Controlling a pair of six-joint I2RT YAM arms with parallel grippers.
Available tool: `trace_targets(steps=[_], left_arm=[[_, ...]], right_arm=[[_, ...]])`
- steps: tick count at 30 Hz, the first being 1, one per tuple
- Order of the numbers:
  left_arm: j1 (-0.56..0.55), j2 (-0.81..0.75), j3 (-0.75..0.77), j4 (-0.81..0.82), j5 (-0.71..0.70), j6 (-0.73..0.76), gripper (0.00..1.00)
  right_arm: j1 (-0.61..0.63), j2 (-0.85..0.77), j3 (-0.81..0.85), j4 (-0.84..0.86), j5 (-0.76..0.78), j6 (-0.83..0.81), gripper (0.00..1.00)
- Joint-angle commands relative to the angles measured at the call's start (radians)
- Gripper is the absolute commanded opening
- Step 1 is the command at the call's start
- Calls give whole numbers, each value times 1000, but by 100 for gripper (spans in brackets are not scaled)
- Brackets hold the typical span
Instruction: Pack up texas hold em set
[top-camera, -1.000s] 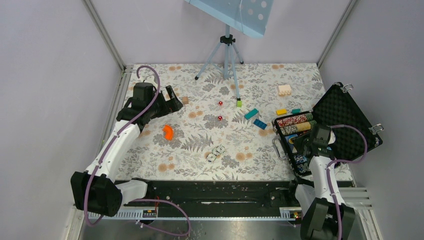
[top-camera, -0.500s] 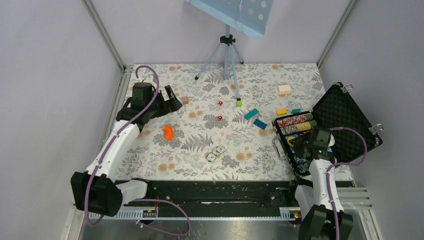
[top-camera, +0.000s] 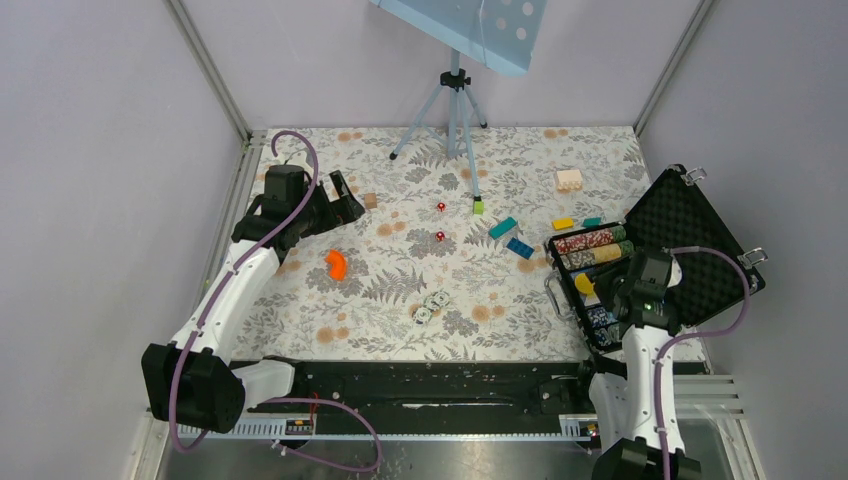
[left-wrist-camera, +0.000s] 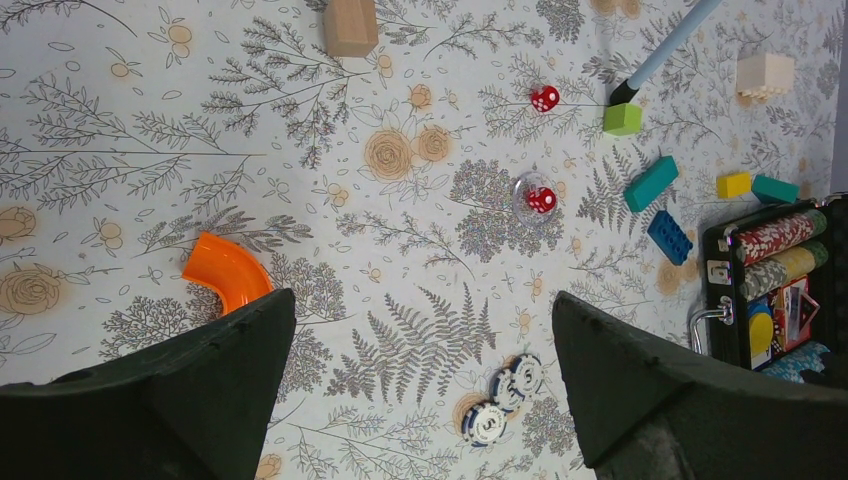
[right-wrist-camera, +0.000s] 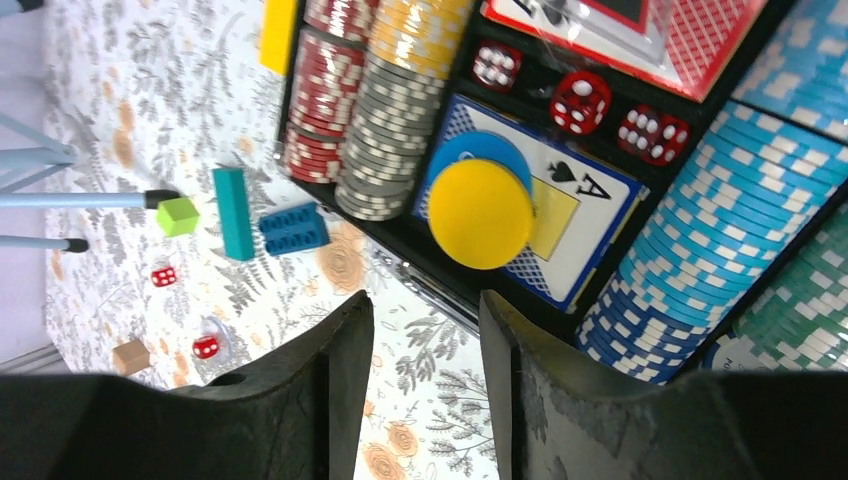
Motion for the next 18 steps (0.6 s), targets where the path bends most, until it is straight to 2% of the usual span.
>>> trace_targets(steps=[1, 5, 9, 14, 18], left_arm=[[8, -7, 2, 38, 22, 1, 99], [8, -8, 1, 36, 23, 1, 99], [8, -15, -1, 33, 26, 2, 99], [8, -25, 1, 26, 10, 10, 99], [8, -37, 1, 18, -15, 18, 99]], right_arm=[[-4, -3, 90, -40, 34, -33, 50], [51, 34, 127, -20, 57, -28, 50], [238, 102, 194, -1, 208, -8, 51], [477, 309, 320, 35, 280, 3, 52], [601, 488, 433, 50, 266, -15, 52]])
